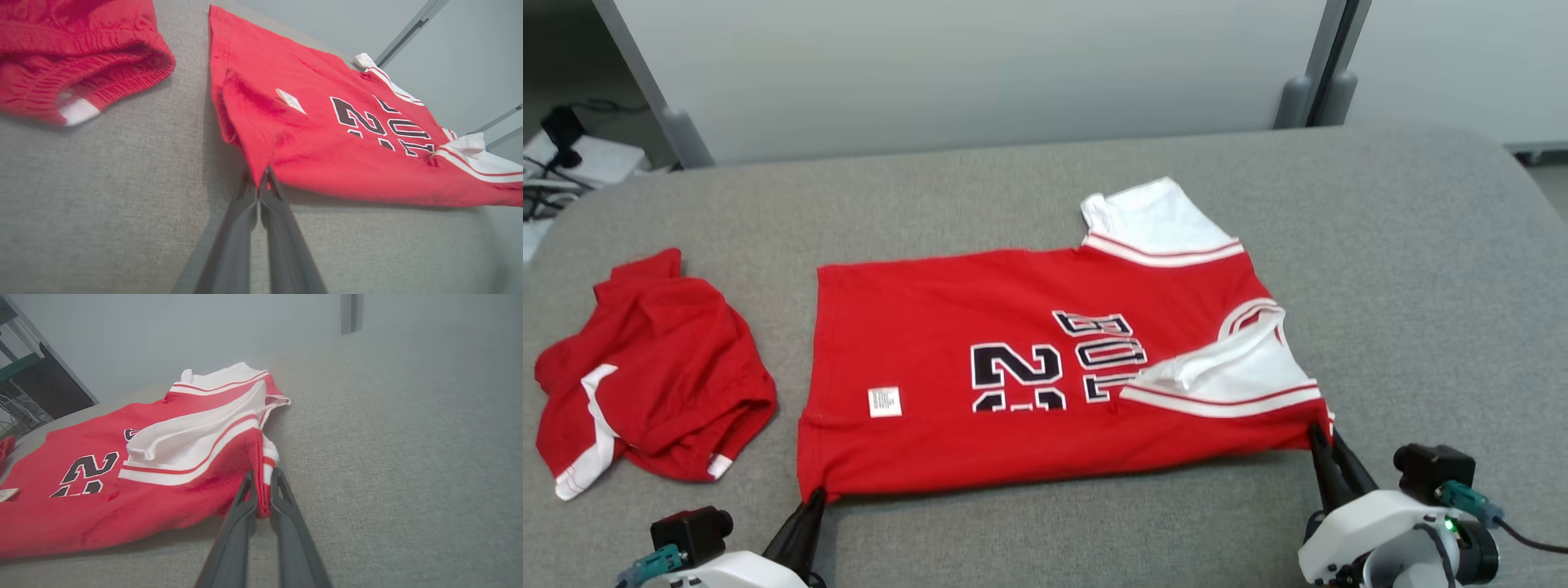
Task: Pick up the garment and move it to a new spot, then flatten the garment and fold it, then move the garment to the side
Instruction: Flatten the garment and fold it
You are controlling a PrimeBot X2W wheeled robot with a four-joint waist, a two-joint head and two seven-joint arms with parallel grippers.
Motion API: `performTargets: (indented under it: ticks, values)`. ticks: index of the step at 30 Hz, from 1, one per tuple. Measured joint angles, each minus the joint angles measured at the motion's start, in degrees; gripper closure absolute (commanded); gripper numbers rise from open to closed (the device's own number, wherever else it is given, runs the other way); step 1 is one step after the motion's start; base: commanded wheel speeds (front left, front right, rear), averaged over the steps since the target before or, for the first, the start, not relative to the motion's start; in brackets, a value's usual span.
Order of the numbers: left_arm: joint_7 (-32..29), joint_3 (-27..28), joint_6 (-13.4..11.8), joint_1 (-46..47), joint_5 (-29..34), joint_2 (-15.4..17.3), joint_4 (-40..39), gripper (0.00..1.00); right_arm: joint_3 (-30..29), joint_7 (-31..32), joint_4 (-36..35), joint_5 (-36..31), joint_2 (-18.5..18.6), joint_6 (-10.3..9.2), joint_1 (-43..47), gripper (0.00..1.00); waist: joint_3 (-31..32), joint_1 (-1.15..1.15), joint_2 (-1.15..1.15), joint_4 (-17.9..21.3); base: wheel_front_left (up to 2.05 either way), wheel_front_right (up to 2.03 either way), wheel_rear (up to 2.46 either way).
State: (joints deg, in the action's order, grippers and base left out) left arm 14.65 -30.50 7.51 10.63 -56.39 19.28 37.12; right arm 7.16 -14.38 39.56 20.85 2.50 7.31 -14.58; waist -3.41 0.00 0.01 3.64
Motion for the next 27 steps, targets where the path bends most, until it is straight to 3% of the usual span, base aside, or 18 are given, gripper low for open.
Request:
performTargets:
  ticks: [8,17,18,19,20,21,27]
  values:
    - [-0.01,2.04,0.00,-0.98,2.19,-2.46,4.59,1.00,0.63,0.00,1.11,0.07,-0.03,0.00,2.06,1.00,3.74,0.00,0.00,0.36,0.00,0.00,0.00]
    - [-0.01,3.26,0.00,-1.03,3.89,-3.61,6.71,1.00,-0.15,0.02,0.91,-0.16,-0.13,0.00,3.60,1.00,3.24,0.00,0.00,0.72,0.00,0.00,0.00]
    - [0.00,2.93,0.00,-1.03,3.97,-3.64,7.00,0.78,-0.21,0.24,1.25,-0.13,-0.14,0.00,3.64,0.88,2.81,0.00,0.00,0.77,0.00,0.00,0.00]
    - [0.00,2.56,0.00,-1.03,3.98,-3.58,7.16,0.32,-0.33,0.25,1.67,-0.19,-0.18,0.00,3.65,0.56,2.59,0.00,0.00,0.80,0.00,0.00,0.00]
    - [-0.01,2.50,0.00,-1.03,3.90,-3.60,7.28,0.00,-0.68,0.25,1.87,-0.27,-0.20,0.00,3.66,0.05,2.26,0.00,0.00,0.81,0.00,0.00,0.00]
    - [0.00,2.52,0.00,-1.03,3.81,-3.56,7.28,0.00,-1.14,0.25,1.94,-0.38,-0.16,0.00,3.66,0.00,1.90,0.00,0.00,0.81,0.00,0.00,0.00]
    - [-0.01,4.26,0.00,-0.95,6.48,-2.01,7.04,0.00,-4.90,0.22,1.27,-4.35,-0.13,-0.01,3.25,0.00,0.48,0.00,0.00,0.44,0.00,0.00,0.00]
